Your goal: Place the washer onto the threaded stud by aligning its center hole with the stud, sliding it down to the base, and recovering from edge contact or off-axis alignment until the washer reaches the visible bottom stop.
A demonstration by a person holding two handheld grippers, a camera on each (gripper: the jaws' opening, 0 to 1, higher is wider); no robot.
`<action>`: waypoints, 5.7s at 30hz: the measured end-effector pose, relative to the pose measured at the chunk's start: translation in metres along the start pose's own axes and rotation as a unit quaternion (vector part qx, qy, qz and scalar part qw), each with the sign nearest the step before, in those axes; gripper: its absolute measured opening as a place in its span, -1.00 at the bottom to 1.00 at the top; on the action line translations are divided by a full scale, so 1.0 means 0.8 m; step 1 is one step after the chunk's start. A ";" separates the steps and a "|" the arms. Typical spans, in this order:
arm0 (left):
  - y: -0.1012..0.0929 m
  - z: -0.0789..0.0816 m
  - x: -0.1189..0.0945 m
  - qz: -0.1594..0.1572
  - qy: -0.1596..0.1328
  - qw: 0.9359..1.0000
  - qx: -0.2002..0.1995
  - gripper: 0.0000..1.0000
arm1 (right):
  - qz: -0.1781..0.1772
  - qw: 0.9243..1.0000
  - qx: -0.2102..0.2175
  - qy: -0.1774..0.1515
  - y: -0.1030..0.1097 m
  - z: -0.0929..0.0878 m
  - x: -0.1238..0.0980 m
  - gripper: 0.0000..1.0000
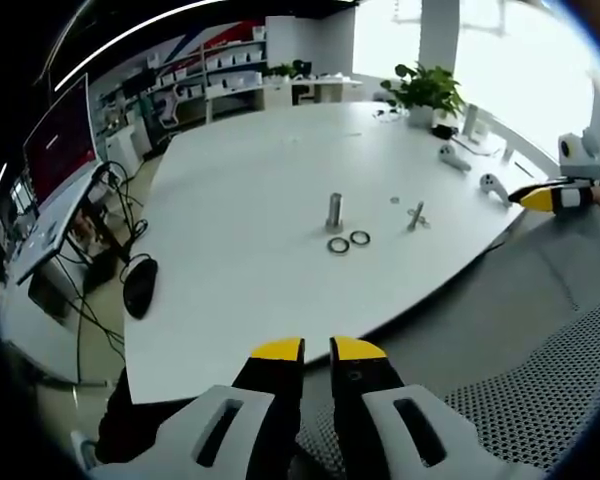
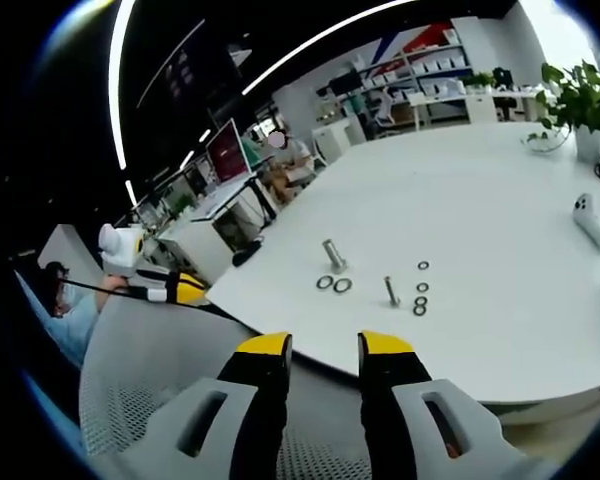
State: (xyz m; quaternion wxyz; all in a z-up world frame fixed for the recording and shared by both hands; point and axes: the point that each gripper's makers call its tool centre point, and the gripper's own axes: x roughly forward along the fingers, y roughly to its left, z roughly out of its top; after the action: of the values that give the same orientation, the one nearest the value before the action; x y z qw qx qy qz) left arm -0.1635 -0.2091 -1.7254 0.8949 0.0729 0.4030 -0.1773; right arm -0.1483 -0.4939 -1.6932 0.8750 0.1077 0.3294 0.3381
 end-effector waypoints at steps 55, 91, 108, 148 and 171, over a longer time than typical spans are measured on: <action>0.003 0.002 -0.001 0.004 -0.008 1.000 -0.003 -0.84 | 0.010 0.955 -0.193 0.225 -0.157 -0.016 0.077 -0.46; 0.003 0.001 0.000 0.006 -0.007 1.000 -0.008 -0.84 | 0.009 0.908 -0.265 0.325 -0.171 -0.057 0.114 -0.42; 0.004 0.001 -0.001 0.009 -0.005 1.000 -0.008 -0.83 | 0.007 0.898 -0.278 0.340 -0.177 -0.074 0.129 -0.27; 0.006 0.003 -0.001 0.013 -0.011 1.000 -0.016 -0.83 | 0.004 0.900 -0.321 0.296 -0.182 -0.048 0.169 -0.60; 0.006 0.004 -0.002 0.010 -0.013 1.000 -0.015 -0.84 | 0.020 0.893 -0.335 0.301 -0.159 -0.054 0.181 -0.57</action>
State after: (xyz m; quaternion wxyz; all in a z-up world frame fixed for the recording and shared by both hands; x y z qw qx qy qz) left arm -0.1603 -0.2055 -1.7221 0.9029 0.0615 0.3929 -0.1630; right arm -0.0296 -0.4949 -1.8512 0.7118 -0.2917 0.4419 0.4615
